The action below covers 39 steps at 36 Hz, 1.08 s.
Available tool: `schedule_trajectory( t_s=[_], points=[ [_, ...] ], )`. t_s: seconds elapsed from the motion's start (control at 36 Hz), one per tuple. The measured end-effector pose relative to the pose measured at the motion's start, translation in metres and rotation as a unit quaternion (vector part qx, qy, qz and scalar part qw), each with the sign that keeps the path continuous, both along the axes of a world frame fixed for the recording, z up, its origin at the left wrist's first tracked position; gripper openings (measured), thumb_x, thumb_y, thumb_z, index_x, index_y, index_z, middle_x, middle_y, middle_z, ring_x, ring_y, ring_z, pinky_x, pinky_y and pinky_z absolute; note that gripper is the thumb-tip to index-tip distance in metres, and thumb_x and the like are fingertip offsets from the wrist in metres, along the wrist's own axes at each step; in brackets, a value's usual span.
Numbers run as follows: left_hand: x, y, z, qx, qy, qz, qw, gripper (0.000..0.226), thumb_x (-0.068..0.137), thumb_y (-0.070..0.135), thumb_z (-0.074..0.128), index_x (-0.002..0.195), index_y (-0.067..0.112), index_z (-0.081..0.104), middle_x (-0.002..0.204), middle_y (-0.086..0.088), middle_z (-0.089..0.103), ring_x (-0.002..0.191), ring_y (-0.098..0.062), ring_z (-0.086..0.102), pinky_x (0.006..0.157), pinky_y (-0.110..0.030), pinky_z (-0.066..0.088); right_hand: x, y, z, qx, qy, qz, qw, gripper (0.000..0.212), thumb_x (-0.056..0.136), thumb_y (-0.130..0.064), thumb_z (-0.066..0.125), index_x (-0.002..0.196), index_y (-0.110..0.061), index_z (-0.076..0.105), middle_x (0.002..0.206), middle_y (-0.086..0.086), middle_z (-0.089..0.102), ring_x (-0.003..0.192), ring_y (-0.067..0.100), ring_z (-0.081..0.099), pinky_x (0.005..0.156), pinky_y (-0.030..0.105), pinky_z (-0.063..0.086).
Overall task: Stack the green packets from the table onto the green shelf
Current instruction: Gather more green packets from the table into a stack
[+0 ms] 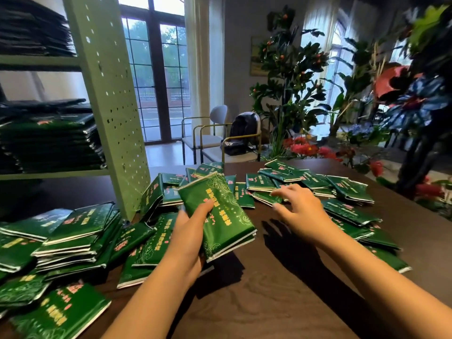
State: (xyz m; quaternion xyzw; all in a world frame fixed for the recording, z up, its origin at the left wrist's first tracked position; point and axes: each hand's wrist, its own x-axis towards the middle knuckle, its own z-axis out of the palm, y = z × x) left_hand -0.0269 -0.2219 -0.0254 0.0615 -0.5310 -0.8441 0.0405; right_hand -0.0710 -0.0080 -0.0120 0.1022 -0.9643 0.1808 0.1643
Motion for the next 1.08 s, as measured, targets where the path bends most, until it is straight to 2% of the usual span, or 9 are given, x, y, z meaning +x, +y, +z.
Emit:
schedule_trajectory(
  t_s=[0.11,0.19,0.31,0.39,0.58,0.75,0.86,0.97,1.08],
  points=[
    [0.004,0.004,0.001,-0.007,-0.004,-0.041,0.999,0.037,0.090,0.019,0.063,0.126,0.012,0.056,0.096,-0.007,0.076,0.081,-0.022,0.072,0.073,-0.037,0.057,0.005,0.036,-0.006,0.137,-0.058,-0.111,0.983,0.045,0.093,-0.047,0.047,0.134,-0.028,0.047,0.141,0.001,0.041,0.130,0.025,0.037,0.102,0.037,0.034],
    [0.007,0.007,-0.001,-0.027,-0.021,-0.068,0.997,0.033,0.092,0.017,0.061,0.124,0.010,0.057,0.086,-0.006,0.076,0.069,-0.019,0.073,0.059,-0.030,0.057,0.012,0.053,-0.013,0.206,-0.103,-0.157,0.960,0.055,0.091,-0.055,0.046,0.138,-0.029,0.040,0.147,0.003,0.034,0.134,0.028,0.032,0.107,0.040,0.031],
    [0.008,0.009,-0.002,-0.058,-0.031,-0.083,0.994,0.033,0.092,0.017,0.061,0.124,0.010,0.056,0.090,-0.007,0.075,0.071,-0.020,0.072,0.064,-0.033,0.057,0.018,0.063,-0.015,0.197,-0.183,-0.195,0.943,0.071,0.088,-0.067,0.042,0.146,-0.031,0.025,0.157,0.006,0.018,0.143,0.033,0.018,0.111,0.051,0.024],
    [0.009,0.009,-0.002,-0.068,-0.031,-0.089,0.993,0.028,0.093,0.017,0.061,0.120,0.012,0.057,0.087,-0.005,0.075,0.069,-0.018,0.072,0.064,-0.032,0.056,0.023,0.066,-0.012,0.180,-0.221,-0.205,0.936,0.076,0.087,-0.070,0.040,0.149,-0.031,0.018,0.158,0.009,0.014,0.142,0.036,0.020,0.110,0.052,0.025],
    [0.007,0.005,-0.003,-0.071,-0.034,-0.092,0.993,0.025,0.093,0.018,0.060,0.118,0.011,0.058,0.087,-0.006,0.075,0.074,-0.022,0.071,0.070,-0.036,0.055,0.021,0.062,-0.008,0.216,-0.217,-0.197,0.931,0.052,0.095,-0.053,0.038,0.142,-0.030,0.035,0.143,0.013,0.040,0.129,0.037,0.039,0.101,0.046,0.037],
    [0.006,0.003,-0.003,-0.064,-0.033,-0.100,0.992,0.026,0.094,0.017,0.059,0.119,0.009,0.057,0.083,-0.006,0.075,0.069,-0.020,0.071,0.064,-0.033,0.055,0.021,0.059,-0.007,0.208,-0.152,-0.174,0.950,0.034,0.100,-0.032,0.034,0.120,-0.018,0.057,0.126,0.011,0.058,0.117,0.033,0.051,0.086,0.037,0.045],
    [0.006,0.005,-0.003,-0.064,-0.034,-0.100,0.992,0.028,0.094,0.016,0.058,0.121,0.007,0.057,0.085,-0.008,0.074,0.069,-0.020,0.070,0.063,-0.032,0.055,0.024,0.060,-0.004,0.193,-0.134,-0.143,0.961,0.032,0.101,-0.031,0.035,0.119,-0.018,0.057,0.121,0.010,0.061,0.109,0.032,0.056,0.084,0.037,0.049],
    [0.006,0.004,-0.002,-0.063,-0.036,-0.099,0.992,0.030,0.094,0.017,0.058,0.122,0.006,0.056,0.090,-0.010,0.073,0.072,-0.023,0.069,0.065,-0.034,0.054,0.028,0.053,0.001,0.154,-0.125,-0.099,0.975,0.033,0.102,-0.032,0.036,0.124,-0.018,0.055,0.125,0.009,0.060,0.113,0.033,0.054,0.088,0.040,0.043],
    [0.005,0.003,-0.003,-0.065,-0.043,-0.103,0.992,0.031,0.094,0.016,0.058,0.124,0.007,0.055,0.090,-0.010,0.073,0.070,-0.022,0.070,0.061,-0.032,0.055,0.033,0.042,0.005,0.109,-0.092,-0.066,0.988,0.029,0.102,-0.030,0.037,0.121,-0.018,0.057,0.117,0.009,0.064,0.108,0.035,0.056,0.086,0.041,0.042]
  ],
)
